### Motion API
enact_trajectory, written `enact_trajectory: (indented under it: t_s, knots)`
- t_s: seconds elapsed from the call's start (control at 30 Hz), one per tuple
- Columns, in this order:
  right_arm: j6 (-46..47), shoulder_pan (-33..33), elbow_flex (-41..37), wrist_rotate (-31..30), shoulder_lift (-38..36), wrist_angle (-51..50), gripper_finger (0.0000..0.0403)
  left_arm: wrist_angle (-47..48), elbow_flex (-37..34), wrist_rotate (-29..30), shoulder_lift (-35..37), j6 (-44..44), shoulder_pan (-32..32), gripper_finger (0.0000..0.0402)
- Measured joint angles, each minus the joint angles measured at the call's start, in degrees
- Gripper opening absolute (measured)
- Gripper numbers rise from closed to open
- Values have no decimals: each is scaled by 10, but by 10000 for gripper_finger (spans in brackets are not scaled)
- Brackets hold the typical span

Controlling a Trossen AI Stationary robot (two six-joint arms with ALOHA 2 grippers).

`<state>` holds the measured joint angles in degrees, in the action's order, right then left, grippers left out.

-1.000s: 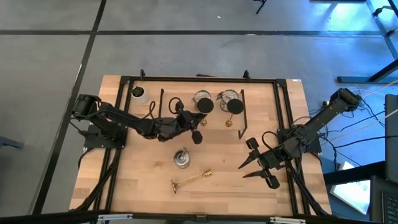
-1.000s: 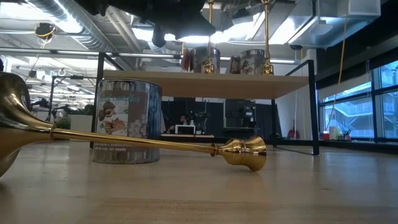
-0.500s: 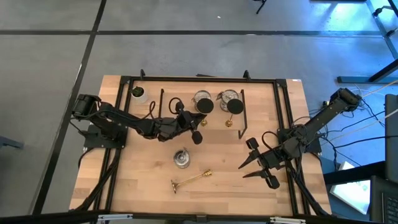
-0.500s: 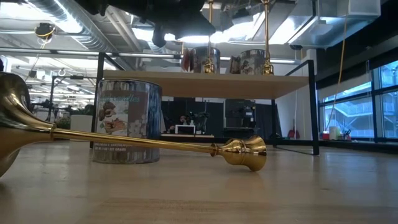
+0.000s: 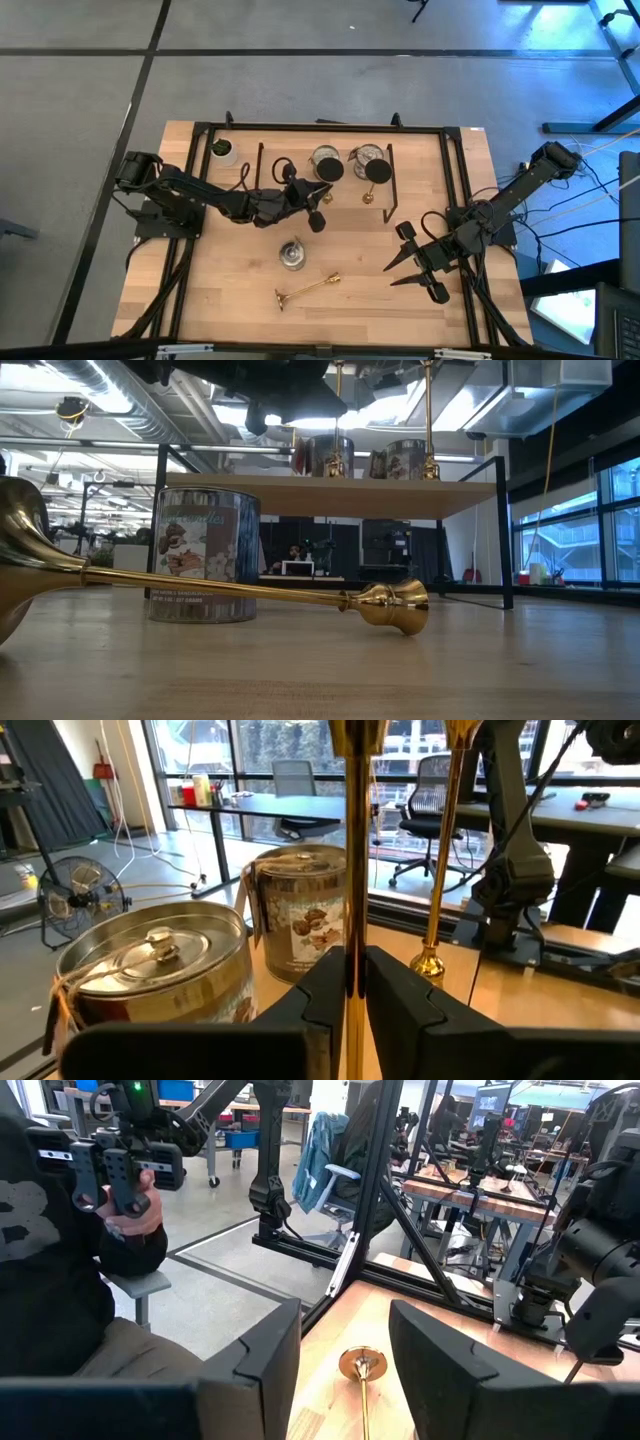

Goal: Pick & Place candle stick holders
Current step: Put the right gold candle holder on the shelf, then put the silver scented candle on the shelf

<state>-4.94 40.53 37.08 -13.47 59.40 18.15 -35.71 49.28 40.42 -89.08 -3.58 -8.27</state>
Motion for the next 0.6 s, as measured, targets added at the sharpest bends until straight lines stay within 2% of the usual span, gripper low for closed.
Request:
enact_trajectory:
  t_s: [0.6]
  knots:
    - [0,0,0,0,0,-1,156,-3,0,9,2,15,-6,87]
